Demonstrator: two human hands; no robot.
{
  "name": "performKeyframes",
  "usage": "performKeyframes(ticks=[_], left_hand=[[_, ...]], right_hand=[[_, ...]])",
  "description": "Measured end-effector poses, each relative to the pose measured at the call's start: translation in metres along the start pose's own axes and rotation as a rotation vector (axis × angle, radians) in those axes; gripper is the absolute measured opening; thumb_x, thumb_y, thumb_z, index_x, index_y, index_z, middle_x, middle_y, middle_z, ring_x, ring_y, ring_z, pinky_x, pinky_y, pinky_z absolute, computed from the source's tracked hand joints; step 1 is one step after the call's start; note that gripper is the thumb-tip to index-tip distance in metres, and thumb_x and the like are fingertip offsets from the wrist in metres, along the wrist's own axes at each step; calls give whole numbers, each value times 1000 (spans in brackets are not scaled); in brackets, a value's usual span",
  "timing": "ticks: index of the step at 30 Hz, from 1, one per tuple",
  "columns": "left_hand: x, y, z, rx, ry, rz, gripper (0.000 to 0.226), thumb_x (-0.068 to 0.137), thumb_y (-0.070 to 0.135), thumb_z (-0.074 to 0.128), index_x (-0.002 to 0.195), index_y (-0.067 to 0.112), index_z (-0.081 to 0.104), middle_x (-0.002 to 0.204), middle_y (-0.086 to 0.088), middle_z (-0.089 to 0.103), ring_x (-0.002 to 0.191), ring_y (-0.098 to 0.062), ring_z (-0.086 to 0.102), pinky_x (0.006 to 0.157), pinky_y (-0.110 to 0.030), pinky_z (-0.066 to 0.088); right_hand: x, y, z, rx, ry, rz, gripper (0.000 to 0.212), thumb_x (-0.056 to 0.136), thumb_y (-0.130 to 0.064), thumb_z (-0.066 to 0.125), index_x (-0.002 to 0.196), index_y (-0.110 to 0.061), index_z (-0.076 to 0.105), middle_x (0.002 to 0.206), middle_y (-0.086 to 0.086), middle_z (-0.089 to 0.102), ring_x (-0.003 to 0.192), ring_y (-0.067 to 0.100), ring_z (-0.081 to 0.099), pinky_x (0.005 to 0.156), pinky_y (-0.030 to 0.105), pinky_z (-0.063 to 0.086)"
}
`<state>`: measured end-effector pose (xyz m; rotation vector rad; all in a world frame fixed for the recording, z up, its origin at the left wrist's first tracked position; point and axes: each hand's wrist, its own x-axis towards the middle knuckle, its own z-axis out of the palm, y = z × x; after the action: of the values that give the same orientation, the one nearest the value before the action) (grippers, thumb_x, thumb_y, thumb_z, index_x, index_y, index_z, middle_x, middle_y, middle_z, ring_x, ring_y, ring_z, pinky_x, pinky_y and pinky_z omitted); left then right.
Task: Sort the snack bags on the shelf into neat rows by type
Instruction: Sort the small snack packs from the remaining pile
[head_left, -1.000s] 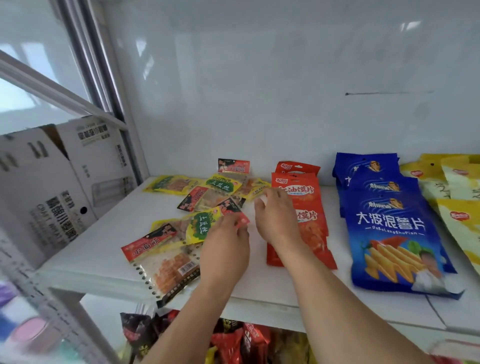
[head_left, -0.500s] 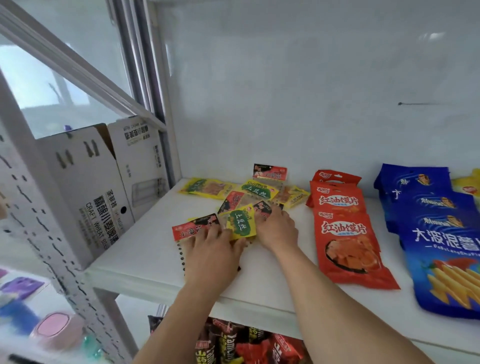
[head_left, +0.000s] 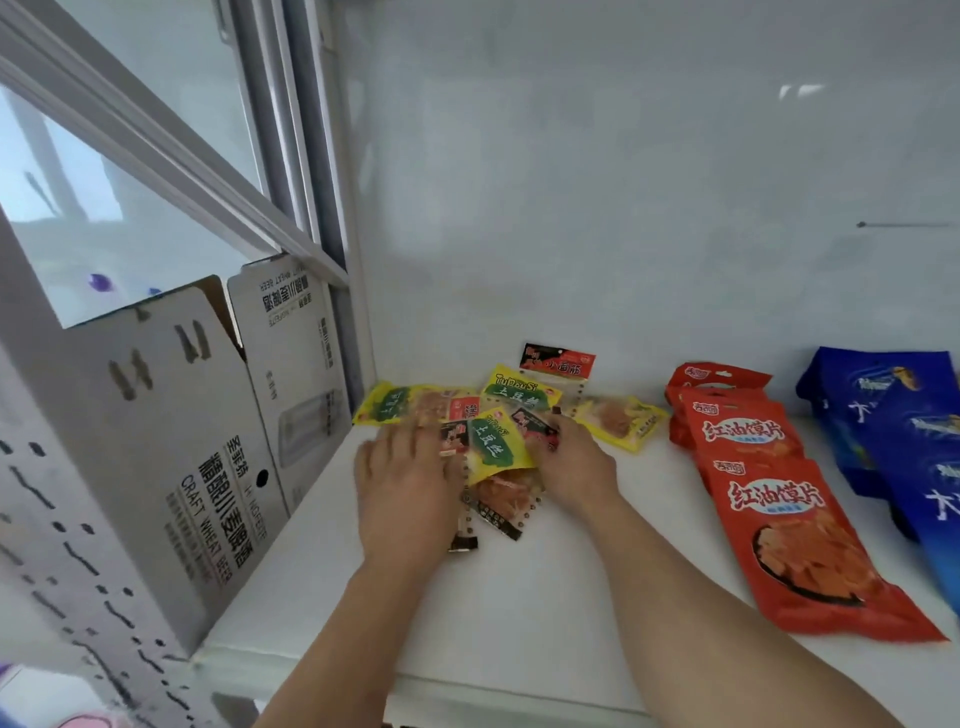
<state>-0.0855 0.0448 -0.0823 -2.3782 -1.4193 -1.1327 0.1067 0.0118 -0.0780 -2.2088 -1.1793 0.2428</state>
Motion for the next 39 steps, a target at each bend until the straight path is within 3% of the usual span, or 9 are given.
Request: performKeyframes(ticks=[4,8,13,17,24,28,31,35,39], left_hand=[[-5,-12,-4,140,-353,-375,83,92,69,41,147,6,37,149,-18,43,138,-40,38,114,-55,26],[-5,-12,-5,136,-392,-417,95,87,77,36,148,4,30,139,-16,53,129,-36,50,110,-51,33],[0,-4,-18,13,-374,-338,92,88,71,50,155,16,17,143,-8,37,124,-30,51,89,-42,49],[1,-5,-29,-160,-344,-393,86,88,57,63,155,24,20,139,-9,34,120,-33,54,86,-45,53],[15,0,-42,-544,-272,-457,79,91,9,64,156,35,27,147,-8,38,106,-19,51,86,-30,42],[26,6,-34,-708,-328,-505,77,93,8,65,154,38,28,111,7,66,93,-16,66,82,-41,59],[31,6,-23,-797,-390,-597,79,92,9,66,155,36,25,98,8,71,85,-20,73,75,-42,62],[41,10,-17,-977,-454,-687,53,90,4,70,133,27,49,100,-4,75,81,-24,76,71,-38,61],[48,12,-8,-914,-497,-657,32,89,10,72,117,23,64,97,-2,77,85,-25,75,81,-48,61]], right_hand=[[9,-5,7,-32,-2,-61,56,100,-51,46,148,-24,40,147,6,48,133,27,49,107,44,41],[15,-6,10,1,-2,-75,51,100,-49,46,147,-28,43,146,4,50,130,25,51,106,44,42],[16,-2,7,209,56,-8,46,103,-43,45,143,-20,48,141,6,55,125,27,55,104,43,44],[12,3,1,269,142,90,52,102,-46,44,144,-15,46,145,11,52,130,30,51,106,45,42],[-7,1,-19,-121,120,230,74,98,-65,29,140,-8,50,146,13,46,131,33,43,103,44,36],[-11,1,-15,-233,46,227,65,96,-63,34,129,-14,61,138,9,50,128,31,42,103,43,34],[-8,4,-14,-167,66,232,44,98,-52,44,117,-21,69,130,6,55,124,29,46,99,40,35],[-2,5,-11,12,116,218,25,98,-35,48,107,-26,69,115,1,65,111,27,57,89,35,42],[0,5,-16,577,262,161,15,104,-26,47,99,-15,57,82,-2,62,83,23,62,68,31,50]])
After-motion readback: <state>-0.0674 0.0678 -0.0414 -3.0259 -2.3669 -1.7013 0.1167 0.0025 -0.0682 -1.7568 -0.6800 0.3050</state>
